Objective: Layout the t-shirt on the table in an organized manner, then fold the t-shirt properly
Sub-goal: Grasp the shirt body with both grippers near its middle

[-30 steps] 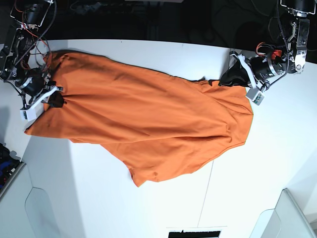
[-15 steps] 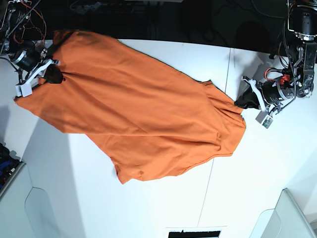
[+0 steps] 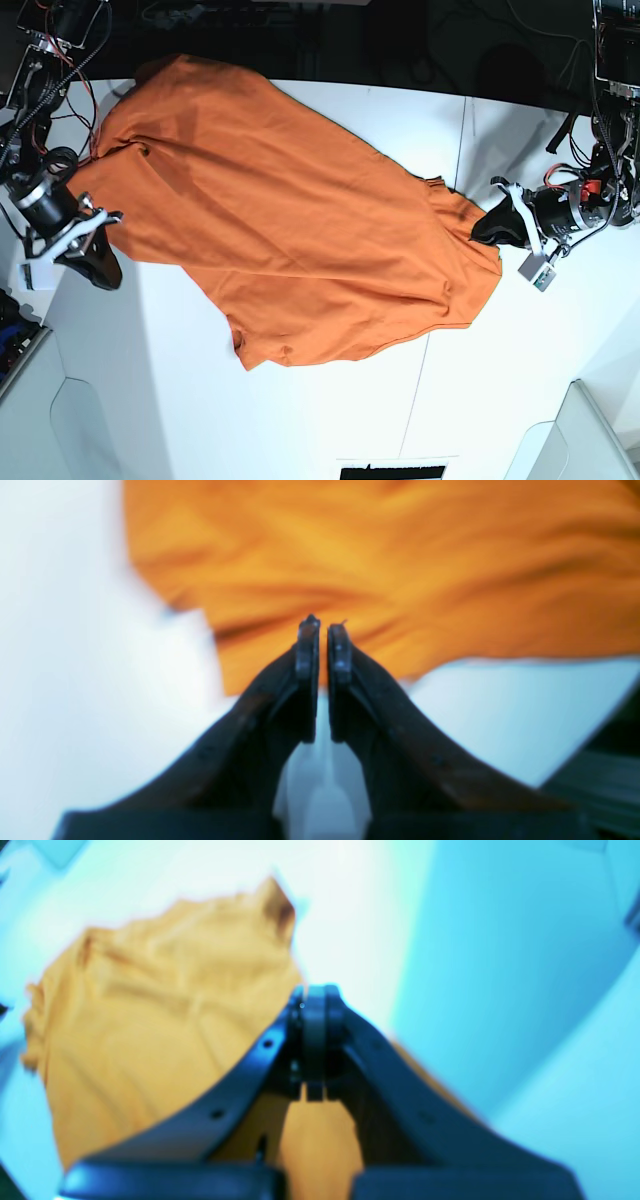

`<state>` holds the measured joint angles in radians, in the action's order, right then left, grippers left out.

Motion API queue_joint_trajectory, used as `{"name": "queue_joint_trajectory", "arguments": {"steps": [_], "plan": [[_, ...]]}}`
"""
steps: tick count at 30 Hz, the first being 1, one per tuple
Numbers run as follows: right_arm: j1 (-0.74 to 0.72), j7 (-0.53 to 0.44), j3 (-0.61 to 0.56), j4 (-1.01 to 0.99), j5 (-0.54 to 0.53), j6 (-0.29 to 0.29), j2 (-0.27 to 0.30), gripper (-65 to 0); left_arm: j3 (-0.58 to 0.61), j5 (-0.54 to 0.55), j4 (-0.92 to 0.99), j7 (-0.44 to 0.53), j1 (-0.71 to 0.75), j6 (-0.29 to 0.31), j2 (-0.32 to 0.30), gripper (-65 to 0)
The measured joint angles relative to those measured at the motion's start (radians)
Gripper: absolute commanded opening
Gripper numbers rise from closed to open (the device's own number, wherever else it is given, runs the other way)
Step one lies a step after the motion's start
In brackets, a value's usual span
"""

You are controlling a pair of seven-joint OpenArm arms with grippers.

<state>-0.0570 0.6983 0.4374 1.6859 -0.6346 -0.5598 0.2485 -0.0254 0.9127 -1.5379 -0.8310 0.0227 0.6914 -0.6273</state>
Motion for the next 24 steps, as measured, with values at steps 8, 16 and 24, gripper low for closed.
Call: {"name": "queue_joint_trajectory", "arguments": {"steps": [8,16,24], "plan": [[-0.299,-0.126,-0.274,-0.446,0.219,0.001,-0.091,-65.0,0.068,-0.017,-0.170,-0.005,0.094,0.000,0.183,-60.9],[-0.475,-0.204,-0.468,-0.690,0.431,0.025,-0.185,-65.0,0.365,-0.144,-0.135,-0.005,0.093,-0.002,0.340,-60.9],[-0.486,-0.212,-0.561,-0.727,0.536,0.062,-0.151,-65.0,0.414,-0.271,-0.033,0.035,0.090,0.019,0.364,-60.9]]}}
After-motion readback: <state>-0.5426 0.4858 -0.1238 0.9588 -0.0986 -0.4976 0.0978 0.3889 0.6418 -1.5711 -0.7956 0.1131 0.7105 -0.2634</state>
